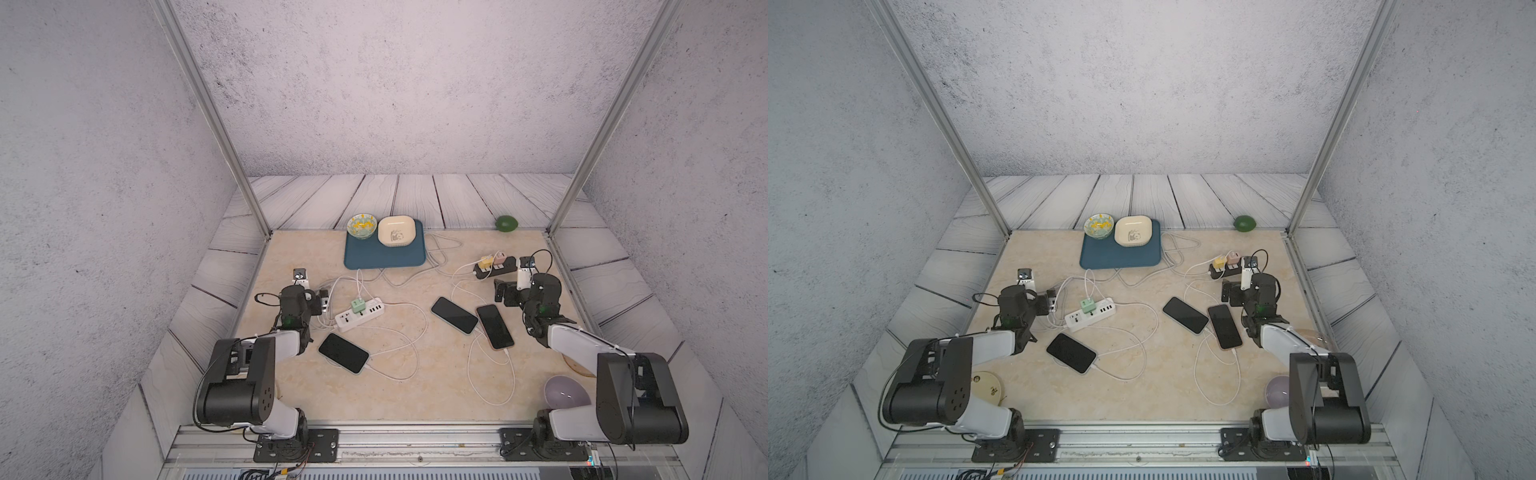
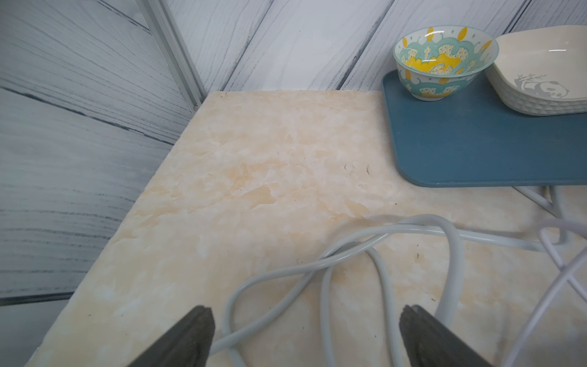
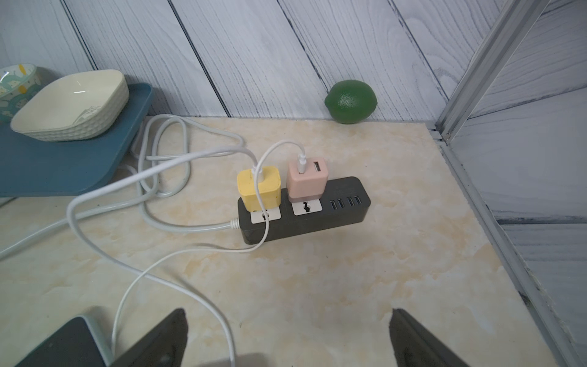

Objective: Unplug the charging cable from the phone
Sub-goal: Pick up the phone at the center of the board.

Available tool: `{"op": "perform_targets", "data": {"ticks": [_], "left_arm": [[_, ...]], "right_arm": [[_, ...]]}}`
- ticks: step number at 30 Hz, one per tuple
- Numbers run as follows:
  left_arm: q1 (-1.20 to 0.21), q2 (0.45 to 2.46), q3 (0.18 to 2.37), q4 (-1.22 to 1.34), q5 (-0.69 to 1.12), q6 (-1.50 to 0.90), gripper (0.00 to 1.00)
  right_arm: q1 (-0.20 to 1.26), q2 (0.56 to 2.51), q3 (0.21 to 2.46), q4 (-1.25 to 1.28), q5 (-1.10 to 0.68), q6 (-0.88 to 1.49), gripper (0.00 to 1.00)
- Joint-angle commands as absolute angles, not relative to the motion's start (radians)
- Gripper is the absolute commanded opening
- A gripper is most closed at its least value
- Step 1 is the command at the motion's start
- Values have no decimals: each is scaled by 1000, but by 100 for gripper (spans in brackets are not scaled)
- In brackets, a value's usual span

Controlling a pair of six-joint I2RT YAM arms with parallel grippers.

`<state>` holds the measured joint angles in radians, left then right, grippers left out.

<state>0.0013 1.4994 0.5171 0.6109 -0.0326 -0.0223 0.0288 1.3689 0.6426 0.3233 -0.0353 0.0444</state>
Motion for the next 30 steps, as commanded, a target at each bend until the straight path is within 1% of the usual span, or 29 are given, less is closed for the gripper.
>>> {"op": "perform_targets", "data": {"ticks": [1,4,8,11,17,21,24,30], "left_arm": [[17,1460,599,461,33,9,98],[22,1459,669,299,111,40,98],[25,1424,670,265,206,79,98],[30,1422,703,189,283,108,98],[49,1395,713,102,501,183,98],[68,1384,747,-10,631,271,98],[86,1383,817,-156,655,353,98],[155,1384,904,-252,631,351,98]], "right_arm": [[36,1337,714,5,-47,81,99],[41,1336,798,-209,-54,107,99],[56,1372,914,-500,-78,107,99],[80,1389,953,-606,-88,98,99],[89,1472,1013,-697,-127,40,99],[93,1556,1050,-719,-127,-2,99],[105,1581,1048,-709,-109,-26,99],[145,1651,1045,-698,-73,-50,99]]}}
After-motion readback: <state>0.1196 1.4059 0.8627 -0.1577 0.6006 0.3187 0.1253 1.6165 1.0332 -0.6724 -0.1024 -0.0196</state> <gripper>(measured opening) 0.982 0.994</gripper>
